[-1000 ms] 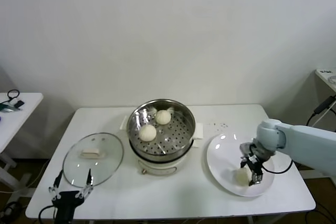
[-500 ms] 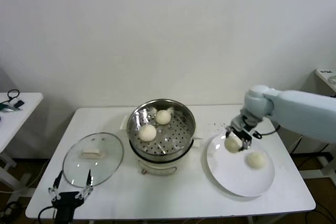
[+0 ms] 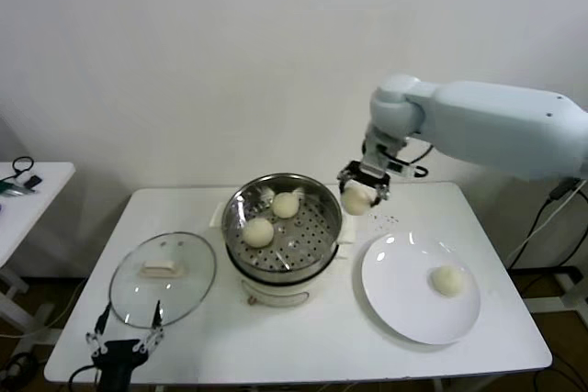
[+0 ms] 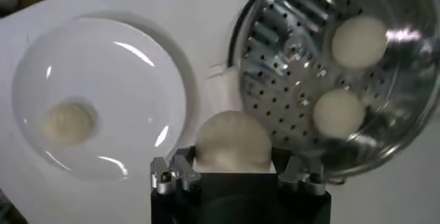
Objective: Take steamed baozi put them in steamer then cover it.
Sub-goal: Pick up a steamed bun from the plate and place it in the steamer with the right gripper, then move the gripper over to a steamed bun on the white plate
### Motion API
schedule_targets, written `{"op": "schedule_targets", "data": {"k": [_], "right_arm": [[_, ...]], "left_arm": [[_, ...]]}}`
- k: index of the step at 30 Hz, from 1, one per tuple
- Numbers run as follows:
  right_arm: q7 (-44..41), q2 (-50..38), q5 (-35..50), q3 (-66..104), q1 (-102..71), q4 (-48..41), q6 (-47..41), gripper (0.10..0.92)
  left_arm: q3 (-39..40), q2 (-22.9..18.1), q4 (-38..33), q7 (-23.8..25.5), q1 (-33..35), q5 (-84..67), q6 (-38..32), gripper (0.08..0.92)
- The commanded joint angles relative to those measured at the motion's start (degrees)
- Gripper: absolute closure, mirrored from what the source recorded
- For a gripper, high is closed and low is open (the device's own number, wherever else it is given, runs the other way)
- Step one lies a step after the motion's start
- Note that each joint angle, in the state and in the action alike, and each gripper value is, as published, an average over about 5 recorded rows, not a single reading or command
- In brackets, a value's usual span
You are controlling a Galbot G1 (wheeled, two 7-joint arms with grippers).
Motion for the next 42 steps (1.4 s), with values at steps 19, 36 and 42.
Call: {"op": "schedule_targets", "data": {"k": [19,36,42], "right_arm": [[-1.93,19.78,-9.60,2.84,-13.08,-6.25,9.97,0.304],[-2.65,19.71,-9.71,3.50,-14.33,-6.83,9.55,0.242],[-3.02,18.61,-10.20,4.95,-13.39,-6.80,9.75,0.204]], "left_arm": [[0.05,2.65,0.67,0.11,-0.03,-0.12,0.35,0.177],[0.15,2.37,1.08,0.11,-0.34,-0.09,0.35,0.177],[0.10,2.31,1.23,0.08,-0.29,-0.11,0.17,0.177]]}}
